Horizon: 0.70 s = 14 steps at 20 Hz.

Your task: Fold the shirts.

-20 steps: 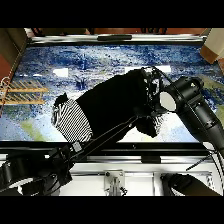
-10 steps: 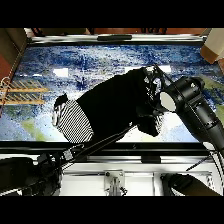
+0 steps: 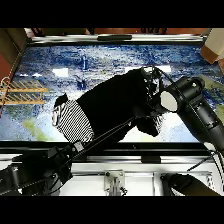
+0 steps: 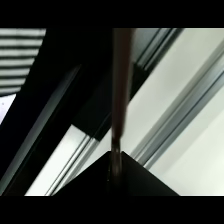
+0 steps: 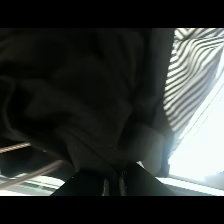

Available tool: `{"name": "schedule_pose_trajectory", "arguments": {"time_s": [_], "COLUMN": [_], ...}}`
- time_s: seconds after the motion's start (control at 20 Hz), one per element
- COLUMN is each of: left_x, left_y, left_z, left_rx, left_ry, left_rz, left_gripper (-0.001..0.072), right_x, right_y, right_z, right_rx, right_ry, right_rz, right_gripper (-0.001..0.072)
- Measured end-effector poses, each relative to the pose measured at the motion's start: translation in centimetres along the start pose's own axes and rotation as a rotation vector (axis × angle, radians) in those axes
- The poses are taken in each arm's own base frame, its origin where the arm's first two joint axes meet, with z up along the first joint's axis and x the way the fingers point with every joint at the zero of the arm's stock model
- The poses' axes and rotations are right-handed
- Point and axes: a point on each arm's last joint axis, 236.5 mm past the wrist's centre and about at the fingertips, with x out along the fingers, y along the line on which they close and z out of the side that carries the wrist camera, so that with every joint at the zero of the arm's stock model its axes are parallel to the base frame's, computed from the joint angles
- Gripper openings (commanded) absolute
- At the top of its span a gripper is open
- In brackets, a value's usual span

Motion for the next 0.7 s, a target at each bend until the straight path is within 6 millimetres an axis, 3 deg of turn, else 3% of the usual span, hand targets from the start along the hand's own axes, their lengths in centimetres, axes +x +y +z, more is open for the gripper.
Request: {"name": "schedule_pose_trajectory", "arguments": {"time_s": [0.35,0.7], "left_x": [0.8,1.0], "left_y": [0.5,0.1], "left_z": [2.8,5.8], "left_rx": [0.08,0.25], "left_ry": [-0.079,-0.142], "left_rz": [0.034,0.041], "left_gripper": [0.0045,0.0045], "right_x": [-2.5,-5.4], "right_y": [1.3,5.3], "right_z": [0.9,0.9], "right_rx": [-0.043,-0.153], "right_ry": [-0.105,-0.184], "right_rz": [0.084,0.271], "right_gripper": [0.0068,0.0068]}}
